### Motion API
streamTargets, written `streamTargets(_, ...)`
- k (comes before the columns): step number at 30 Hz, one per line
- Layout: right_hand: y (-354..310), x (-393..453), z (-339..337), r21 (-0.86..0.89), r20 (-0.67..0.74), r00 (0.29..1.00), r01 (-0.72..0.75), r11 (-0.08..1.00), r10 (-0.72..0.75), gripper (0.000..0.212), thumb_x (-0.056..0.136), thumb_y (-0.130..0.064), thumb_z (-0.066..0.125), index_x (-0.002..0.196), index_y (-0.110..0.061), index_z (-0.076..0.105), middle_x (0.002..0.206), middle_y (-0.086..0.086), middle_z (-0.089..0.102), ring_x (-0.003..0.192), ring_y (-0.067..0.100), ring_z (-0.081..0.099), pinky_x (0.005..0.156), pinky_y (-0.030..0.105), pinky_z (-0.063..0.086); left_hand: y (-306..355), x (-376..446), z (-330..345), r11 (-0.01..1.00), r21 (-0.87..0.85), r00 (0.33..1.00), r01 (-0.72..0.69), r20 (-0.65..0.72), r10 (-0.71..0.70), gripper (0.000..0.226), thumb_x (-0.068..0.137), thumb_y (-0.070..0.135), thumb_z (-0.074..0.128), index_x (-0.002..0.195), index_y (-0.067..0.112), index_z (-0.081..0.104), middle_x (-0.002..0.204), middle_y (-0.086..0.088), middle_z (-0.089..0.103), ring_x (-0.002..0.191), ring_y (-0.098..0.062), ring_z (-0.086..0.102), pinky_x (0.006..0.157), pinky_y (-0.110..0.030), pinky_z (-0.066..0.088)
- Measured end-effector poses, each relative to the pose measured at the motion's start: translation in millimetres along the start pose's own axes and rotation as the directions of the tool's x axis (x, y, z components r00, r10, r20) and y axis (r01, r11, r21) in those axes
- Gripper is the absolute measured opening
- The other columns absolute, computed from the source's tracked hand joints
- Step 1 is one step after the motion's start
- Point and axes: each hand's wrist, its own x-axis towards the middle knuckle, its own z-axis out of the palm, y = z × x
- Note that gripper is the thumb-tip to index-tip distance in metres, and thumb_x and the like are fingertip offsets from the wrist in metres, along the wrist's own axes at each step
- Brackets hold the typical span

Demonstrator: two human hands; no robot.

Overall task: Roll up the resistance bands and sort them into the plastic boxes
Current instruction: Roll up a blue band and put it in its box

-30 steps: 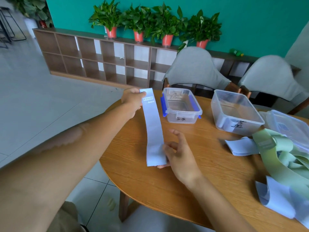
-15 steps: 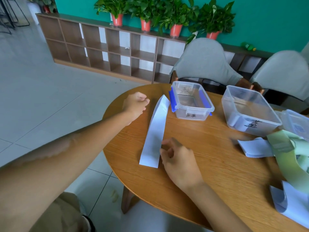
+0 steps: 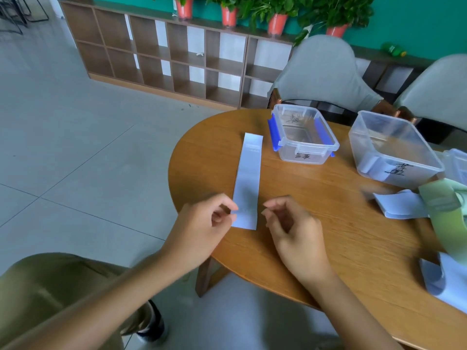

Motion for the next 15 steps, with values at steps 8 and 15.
streamTargets(8,-2.9,-13.7,-1.8,-0.172,0.141,0.954,0.289,0.942,-0.266,0.029,0.085,0.008,0.064,0.099,-0.015,0.075,0.099,-0.009,0.072,0.097,0.008,0.064,0.089,0.024,0.049,-10.6,-14.6,17.1,0.939,0.231,0.963,-0.255,-0.031,0.269,0.009,0.09,0.008,0.067,0.093,0.015,0.071,0.105,0.01,0.066,0.093,-0.009,0.064,0.078,-0.034,0.052)
streamTargets(15,3.9,-16.4,3.2,-0.327,0.164,0.937,0.347,0.879,-0.309,0.027,0.081,0.0,0.062,0.099,-0.013,0.077,0.106,-0.006,0.071,0.106,0.02,0.06,0.085,0.039,0.053,-12.5,-11.2,15.9,0.823,0.442,0.919,-0.356,0.006,0.394,0.003,0.09,0.012,0.071,0.091,0.014,0.073,0.108,0.005,0.063,0.095,-0.017,0.055,0.085,-0.026,0.046)
